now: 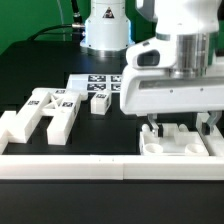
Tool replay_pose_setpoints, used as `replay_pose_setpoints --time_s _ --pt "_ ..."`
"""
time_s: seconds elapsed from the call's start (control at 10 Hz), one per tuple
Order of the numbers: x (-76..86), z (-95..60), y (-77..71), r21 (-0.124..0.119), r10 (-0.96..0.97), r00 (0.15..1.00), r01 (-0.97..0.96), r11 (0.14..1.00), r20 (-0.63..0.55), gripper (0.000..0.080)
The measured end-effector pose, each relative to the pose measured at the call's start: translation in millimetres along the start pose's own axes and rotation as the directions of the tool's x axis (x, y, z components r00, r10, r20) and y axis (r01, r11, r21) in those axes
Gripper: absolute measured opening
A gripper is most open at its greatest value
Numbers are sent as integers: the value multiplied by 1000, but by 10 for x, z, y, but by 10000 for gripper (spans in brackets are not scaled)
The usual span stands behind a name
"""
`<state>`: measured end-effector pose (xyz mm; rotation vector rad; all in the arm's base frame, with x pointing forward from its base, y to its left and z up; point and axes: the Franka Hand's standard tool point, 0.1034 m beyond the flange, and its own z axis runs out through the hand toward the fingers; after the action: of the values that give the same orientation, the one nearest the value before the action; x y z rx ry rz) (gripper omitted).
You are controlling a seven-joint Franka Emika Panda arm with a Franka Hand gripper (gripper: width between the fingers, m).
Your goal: Assemble chair
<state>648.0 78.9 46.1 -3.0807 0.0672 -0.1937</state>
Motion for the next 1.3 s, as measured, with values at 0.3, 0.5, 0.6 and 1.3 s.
replay_pose_setpoints --time_s 0.3,0.5,0.6,1.3 --pt "-78 -98 -2 -1 -34 999 34 999 2 648" --pt "-84 -90 -1 -1 -34 999 34 999 4 648" --pt "-104 -86 17 -2 -47 999 47 999 4 648" --pt "-854 -141 270 -19 -104 995 104 994 8 648"
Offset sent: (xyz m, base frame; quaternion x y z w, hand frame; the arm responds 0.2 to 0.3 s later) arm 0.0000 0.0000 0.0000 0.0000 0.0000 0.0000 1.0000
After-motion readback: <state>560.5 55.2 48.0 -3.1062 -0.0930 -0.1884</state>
